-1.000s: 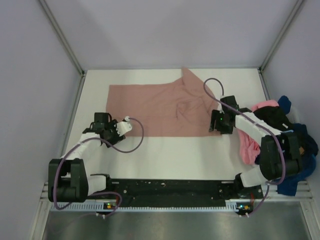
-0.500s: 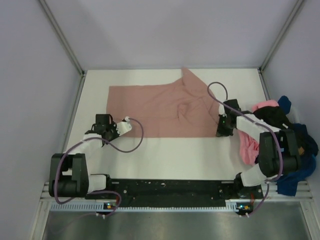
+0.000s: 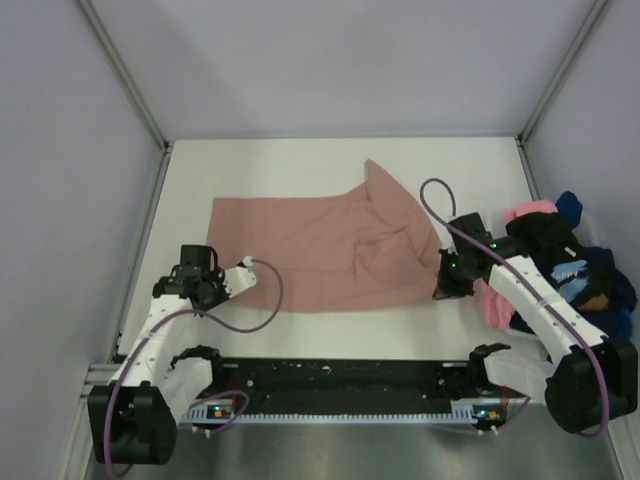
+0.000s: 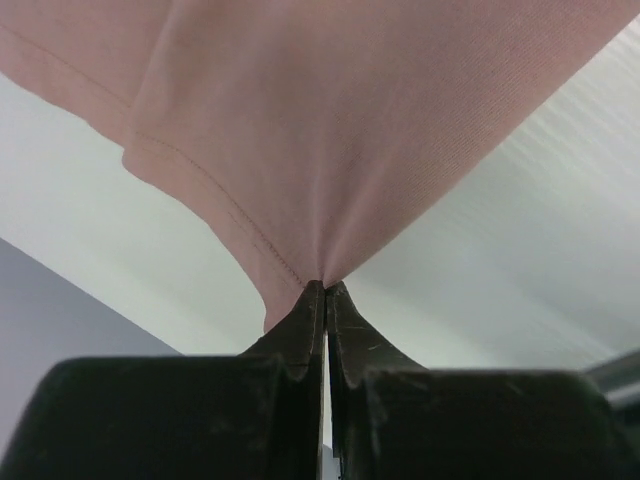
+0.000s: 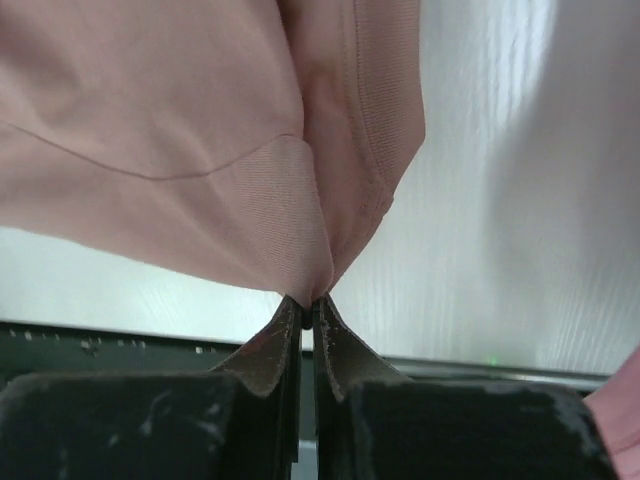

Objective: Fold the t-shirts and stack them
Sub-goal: Grap the side of the flattened tshirt furthest away from the robot with both arms

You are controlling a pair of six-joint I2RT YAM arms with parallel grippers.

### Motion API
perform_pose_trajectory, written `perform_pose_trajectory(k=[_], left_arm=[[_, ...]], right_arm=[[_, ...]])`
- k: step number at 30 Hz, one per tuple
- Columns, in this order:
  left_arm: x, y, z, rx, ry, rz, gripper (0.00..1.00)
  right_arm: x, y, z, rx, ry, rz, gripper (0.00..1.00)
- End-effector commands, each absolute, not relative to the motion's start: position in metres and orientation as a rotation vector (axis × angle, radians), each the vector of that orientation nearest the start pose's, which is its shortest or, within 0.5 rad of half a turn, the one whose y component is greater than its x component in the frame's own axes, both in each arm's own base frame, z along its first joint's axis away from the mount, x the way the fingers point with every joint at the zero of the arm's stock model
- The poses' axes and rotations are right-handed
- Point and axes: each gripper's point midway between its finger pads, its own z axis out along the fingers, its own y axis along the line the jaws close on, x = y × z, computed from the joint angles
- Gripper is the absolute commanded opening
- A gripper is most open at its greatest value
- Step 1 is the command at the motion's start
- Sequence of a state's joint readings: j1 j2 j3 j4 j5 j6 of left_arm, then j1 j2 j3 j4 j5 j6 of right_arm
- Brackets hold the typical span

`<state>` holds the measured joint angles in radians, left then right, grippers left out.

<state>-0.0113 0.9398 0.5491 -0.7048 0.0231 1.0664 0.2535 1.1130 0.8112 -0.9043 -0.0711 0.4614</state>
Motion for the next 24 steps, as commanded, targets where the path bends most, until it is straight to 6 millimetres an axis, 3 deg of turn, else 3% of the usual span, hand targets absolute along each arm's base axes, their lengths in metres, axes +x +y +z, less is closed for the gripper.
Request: perform_pose_trajectory(k=[1, 6, 12, 13, 14, 16, 18, 20, 22, 24], left_arm=[[0.161, 0.045, 0.065, 1.511, 2.448, 0.303, 0.00], [0.131, 0.050, 0.067, 1.618, 2.506, 0.275, 0.00], [0.117, 0.059, 0.065, 1.711, 2.538, 0.295, 0.00], [0.117, 0.059, 0.065, 1.718, 2.538, 0.288, 0.03], [0.116, 0.058, 0.064, 1.725, 2.538, 0.276, 0.13], [0.119, 0.055, 0.068, 1.725, 2.523, 0.264, 0.39], [0.123, 0.050, 0.077, 1.715, 2.499, 0.230, 0.52], [0.134, 0.039, 0.094, 1.689, 2.436, 0.183, 0.60], [0.162, 0.022, 0.118, 1.567, 2.344, 0.150, 0.64], [0.208, 0.014, 0.149, 1.352, 2.278, 0.197, 0.68]], right_arm=[[0.130, 0.091, 0.088, 0.272, 2.993, 0.270, 0.00], [0.093, 0.093, 0.087, 0.290, 3.055, 0.273, 0.00], [0.064, 0.086, 0.079, 0.312, 3.113, 0.242, 0.02], [0.063, 0.086, 0.080, 0.319, 3.103, 0.254, 0.14], [0.063, 0.086, 0.082, 0.319, 3.098, 0.256, 0.28], [0.069, 0.086, 0.090, 0.292, 3.077, 0.258, 0.39], [0.085, 0.087, 0.105, 0.253, 3.020, 0.253, 0.54], [0.113, 0.092, 0.131, 0.195, 2.916, 0.256, 0.58], [0.151, 0.104, 0.163, 0.107, 2.785, 0.301, 0.61], [0.198, 0.121, 0.193, -0.005, 2.652, 0.325, 0.64]])
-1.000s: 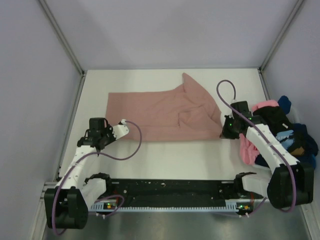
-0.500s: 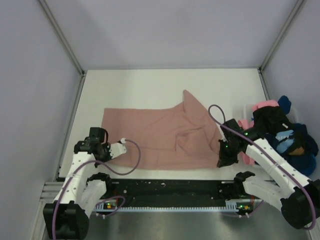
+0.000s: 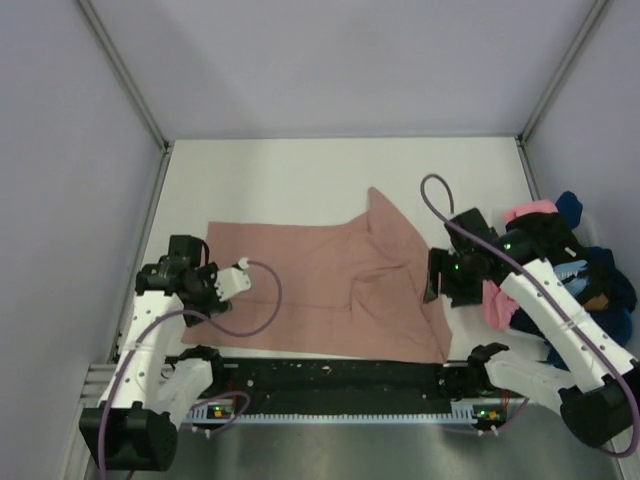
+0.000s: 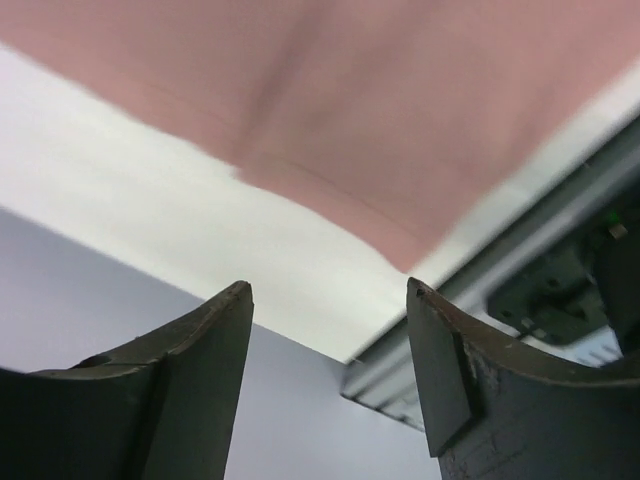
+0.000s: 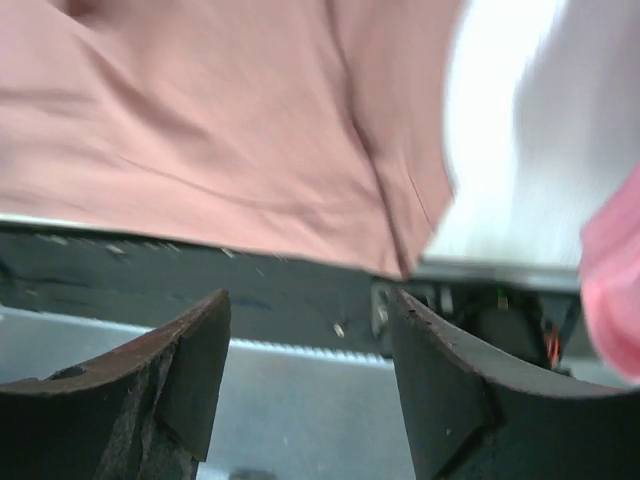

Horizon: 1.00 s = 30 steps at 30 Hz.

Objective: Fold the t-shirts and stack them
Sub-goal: Grap the side of the flattened tshirt furthest away from the robot with both arms

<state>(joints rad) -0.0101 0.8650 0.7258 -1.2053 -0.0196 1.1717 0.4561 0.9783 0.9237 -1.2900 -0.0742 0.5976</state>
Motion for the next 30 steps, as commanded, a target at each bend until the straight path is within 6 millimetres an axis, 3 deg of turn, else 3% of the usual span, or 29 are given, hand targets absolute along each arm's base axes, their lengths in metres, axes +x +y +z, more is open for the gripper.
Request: perform_pose_trajectory(k=[1, 4, 7, 11, 15, 18, 21, 26, 30], left_arm=[[0.227, 0.012, 0.157, 1.264, 2.274, 0.203, 0.68], [0.279, 0.013, 0.174, 1.031, 2.305, 0.177, 0.65], [0.323, 0.016, 0.171, 0.860, 2.385, 0.089, 0.63], [0.385, 0.046, 0.167, 0.617, 2.412, 0.100, 0.63], [0.419, 0.058, 0.147, 0.524, 2.483, 0.052, 0.66], [0.431, 0.056, 0.111, 0.496, 2.582, -0.023, 0.67], [0.440, 0.063, 0.086, 0.436, 2.645, -0.043, 0.67], [0.447, 0.073, 0.058, 0.415, 2.700, -0.040, 0.68], [0.448, 0.069, 0.046, 0.437, 2.708, -0.077, 0.66]], right_arm=[[0.223, 0.124, 0.208, -0.041, 2.578, 0.300, 0.64], [0.294, 0.143, 0.233, -0.145, 2.441, 0.286, 0.65], [0.365, 0.161, 0.240, -0.172, 2.379, 0.368, 0.64], [0.443, 0.177, 0.218, -0.233, 2.367, 0.350, 0.62], [0.505, 0.203, 0.170, -0.285, 2.407, 0.366, 0.61], [0.534, 0.214, 0.124, -0.302, 2.451, 0.369, 0.61], [0.546, 0.225, 0.093, -0.314, 2.482, 0.402, 0.61], [0.537, 0.239, 0.046, -0.314, 2.573, 0.474, 0.58], [0.528, 0.235, 0.032, -0.334, 2.608, 0.433, 0.47]])
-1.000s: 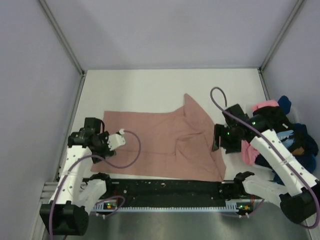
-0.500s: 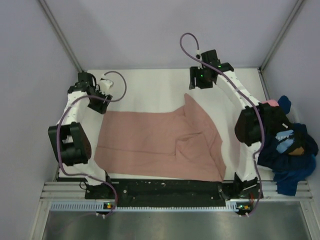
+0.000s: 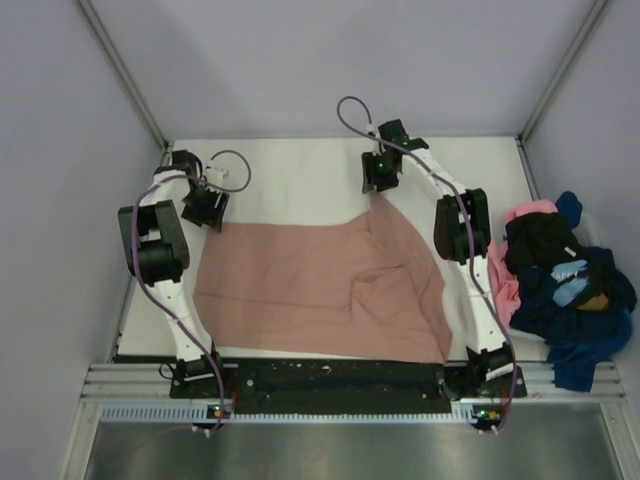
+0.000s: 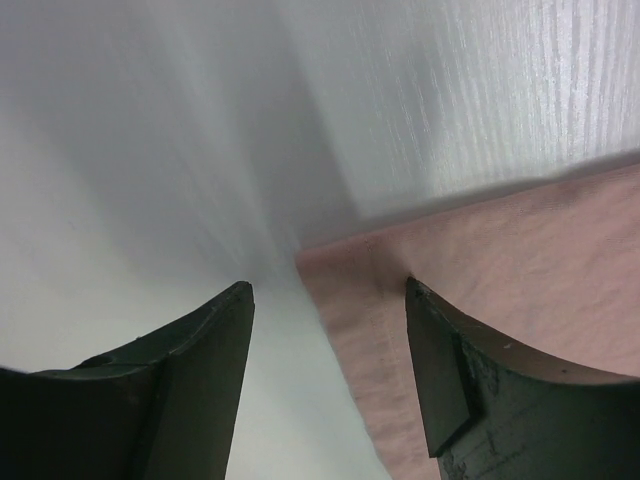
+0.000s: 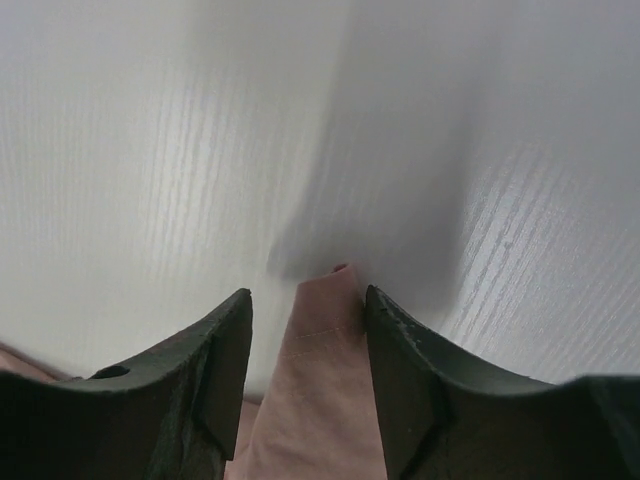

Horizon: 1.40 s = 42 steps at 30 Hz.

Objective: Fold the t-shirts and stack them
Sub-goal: Grap the side of the flattened tshirt furthest away from the robot with both arms, then fold the other side of the tshirt into a rectangle

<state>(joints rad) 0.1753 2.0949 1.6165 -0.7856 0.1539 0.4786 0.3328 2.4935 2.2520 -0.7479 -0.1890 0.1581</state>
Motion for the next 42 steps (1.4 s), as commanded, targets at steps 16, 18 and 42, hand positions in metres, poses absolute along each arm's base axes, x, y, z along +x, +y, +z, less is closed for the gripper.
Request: perform_pose_trajectory(k=[16, 18, 42], left_arm=[[0.435, 0.044, 0.070, 0.539, 2.485, -0.173, 0.00], [0.429, 0.045, 0.085, 0.541, 2.432, -0.138, 0.00], [0.306, 0.078, 0.107, 0.873, 2.343, 0.152, 0.00]], right_arm=[[0.494, 0.232, 0.137, -0.347, 2.481, 0.513, 0.00], [0.478, 0.227, 0.156, -0.349, 2.457, 0.503, 0.00], [0.254, 0.178, 0.143, -0.230, 2.370, 0.701, 0.00]])
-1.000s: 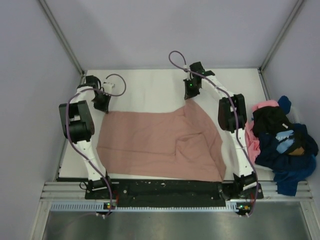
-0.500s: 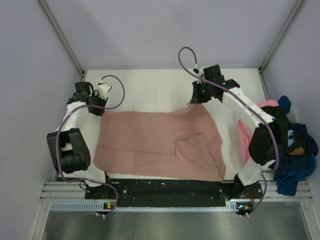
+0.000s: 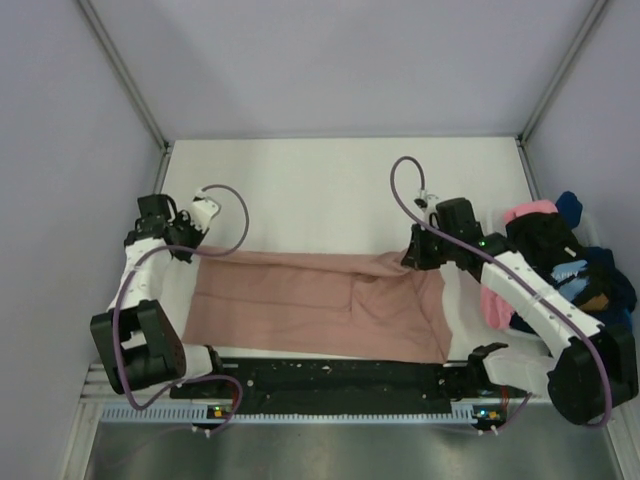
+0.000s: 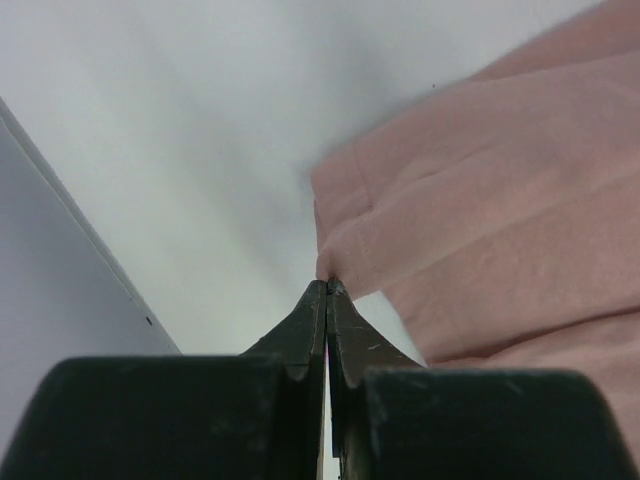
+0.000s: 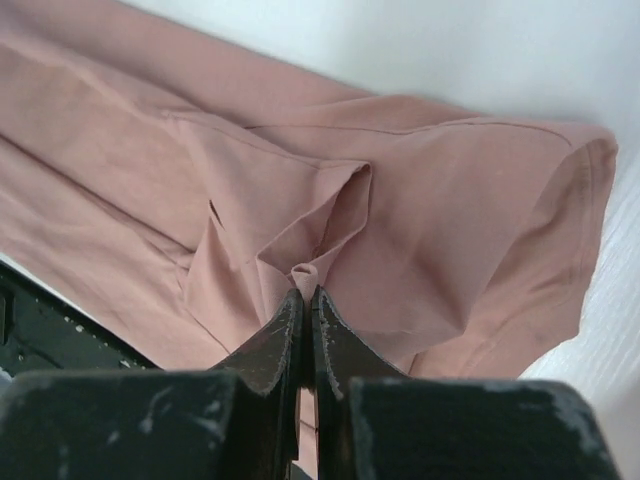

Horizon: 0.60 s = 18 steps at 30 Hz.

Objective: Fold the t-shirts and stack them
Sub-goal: Fold the other side of the tshirt into a rectangle

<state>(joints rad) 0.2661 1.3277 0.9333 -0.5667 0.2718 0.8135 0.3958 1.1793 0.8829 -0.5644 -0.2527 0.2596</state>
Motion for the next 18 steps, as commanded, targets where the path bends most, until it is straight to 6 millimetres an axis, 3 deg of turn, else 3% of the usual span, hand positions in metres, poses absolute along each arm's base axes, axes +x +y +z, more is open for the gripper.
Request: perform_pose_trajectory(k=[1, 3, 6, 18], left_arm=[[0.303, 0.080, 0.102, 0.884, 2.350, 0.158, 0.00], [0.300, 0.085, 0.096, 0.886, 2.361, 0.187, 0.00], [0.303, 0.095, 0.094, 0.843, 2.371, 0.225, 0.00], [0.311, 0.095, 0.127, 0.808, 2.319, 0.207, 0.00]], right_arm=[[0.250, 0.178, 0.135, -0.202, 2.381, 0.718, 0.00], [0.245, 0.177, 0.124, -0.159, 2.399, 0.731, 0.00], [0.241, 0.175, 0.122, -0.150, 2.395, 0.736, 0.00], [0.226, 0.148, 0.149, -0.108, 2.406, 0.591, 0.00]])
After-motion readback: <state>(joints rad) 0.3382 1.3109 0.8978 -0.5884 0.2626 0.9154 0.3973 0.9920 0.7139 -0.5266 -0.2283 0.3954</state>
